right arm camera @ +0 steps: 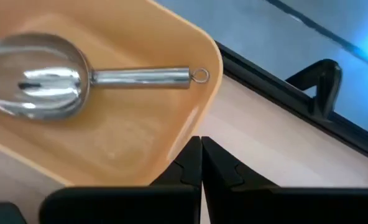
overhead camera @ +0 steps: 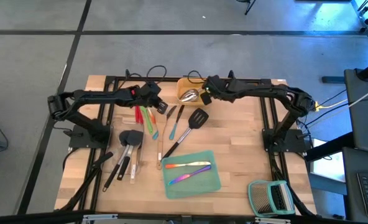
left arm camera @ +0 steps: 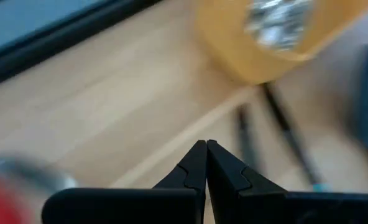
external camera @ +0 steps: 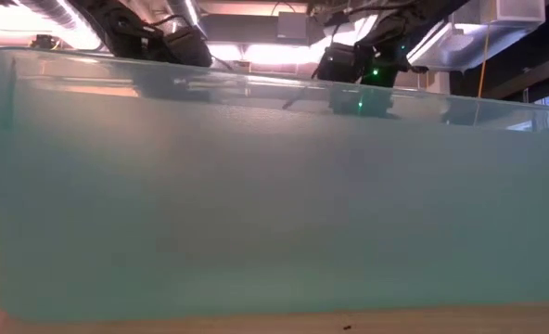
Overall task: Pick & Place Kitchen Items
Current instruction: Adjust the yellow bin
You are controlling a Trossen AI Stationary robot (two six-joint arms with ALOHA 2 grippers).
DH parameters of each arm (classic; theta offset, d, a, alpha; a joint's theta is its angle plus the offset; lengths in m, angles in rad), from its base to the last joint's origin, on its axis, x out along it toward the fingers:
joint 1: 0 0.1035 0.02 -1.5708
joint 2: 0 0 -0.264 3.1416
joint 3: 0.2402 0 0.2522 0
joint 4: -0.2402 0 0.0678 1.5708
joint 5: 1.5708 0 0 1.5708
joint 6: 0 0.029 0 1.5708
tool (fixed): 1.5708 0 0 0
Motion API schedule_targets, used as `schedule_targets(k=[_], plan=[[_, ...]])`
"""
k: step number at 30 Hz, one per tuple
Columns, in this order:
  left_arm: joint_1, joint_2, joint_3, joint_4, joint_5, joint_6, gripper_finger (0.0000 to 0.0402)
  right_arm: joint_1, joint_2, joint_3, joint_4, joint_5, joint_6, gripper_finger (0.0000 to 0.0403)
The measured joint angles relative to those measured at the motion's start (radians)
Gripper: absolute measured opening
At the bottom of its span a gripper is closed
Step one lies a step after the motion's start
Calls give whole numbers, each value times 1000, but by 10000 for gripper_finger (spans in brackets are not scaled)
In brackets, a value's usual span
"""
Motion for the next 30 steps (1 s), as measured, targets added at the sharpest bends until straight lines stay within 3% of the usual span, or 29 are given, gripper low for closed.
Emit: schedule_targets(k=[4, 9, 20, 30], plan=[[-8, -65, 0, -97, -111, -33, 2, -34, 0, 0, 24, -21, 0, 1], [-54, -113, 0, -141, -153, -38, 2, -66, 7, 0, 18, -20, 20, 1], [-113, -146, 0, -140, -151, -33, 3, -83, 164, -2, 55, -154, 28, 1], [-122, -146, 0, -245, -145, -80, 2, -67, 181, 5, 207, -241, 1, 1]])
